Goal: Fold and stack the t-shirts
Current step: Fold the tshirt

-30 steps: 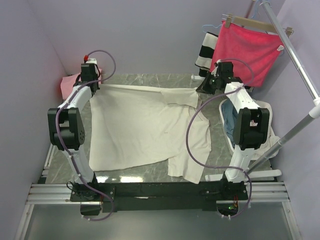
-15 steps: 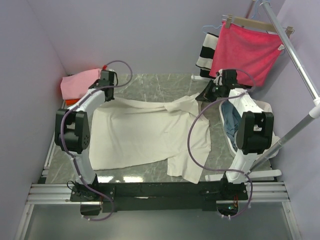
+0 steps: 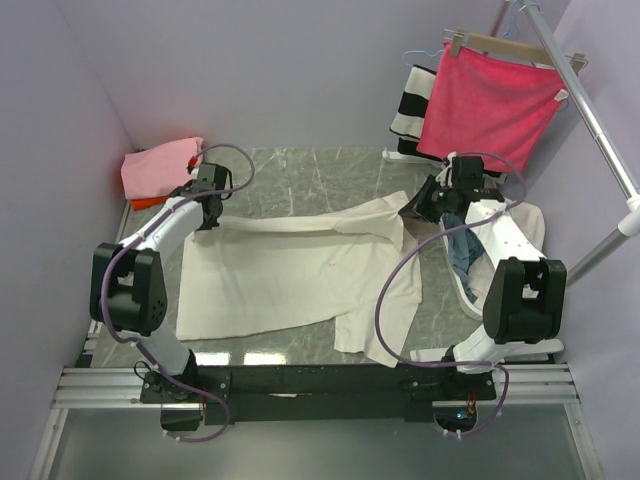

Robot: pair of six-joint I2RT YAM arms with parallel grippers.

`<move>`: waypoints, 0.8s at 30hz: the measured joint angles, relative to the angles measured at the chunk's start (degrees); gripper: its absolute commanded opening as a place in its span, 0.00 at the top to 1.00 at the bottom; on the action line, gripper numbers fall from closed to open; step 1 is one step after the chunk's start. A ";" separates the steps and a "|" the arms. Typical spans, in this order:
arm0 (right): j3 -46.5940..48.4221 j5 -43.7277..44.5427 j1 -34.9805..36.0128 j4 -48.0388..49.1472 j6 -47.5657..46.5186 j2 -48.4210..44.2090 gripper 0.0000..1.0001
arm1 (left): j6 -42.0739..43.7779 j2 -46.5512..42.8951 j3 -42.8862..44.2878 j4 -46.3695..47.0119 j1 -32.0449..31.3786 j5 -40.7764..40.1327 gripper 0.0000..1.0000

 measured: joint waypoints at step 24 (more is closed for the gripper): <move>-6.08 14.32 0.04 -4.63 -3.13 -0.26 0.35 | -5.66 0.79 -5.60 -9.27 3.32 1.14 0.01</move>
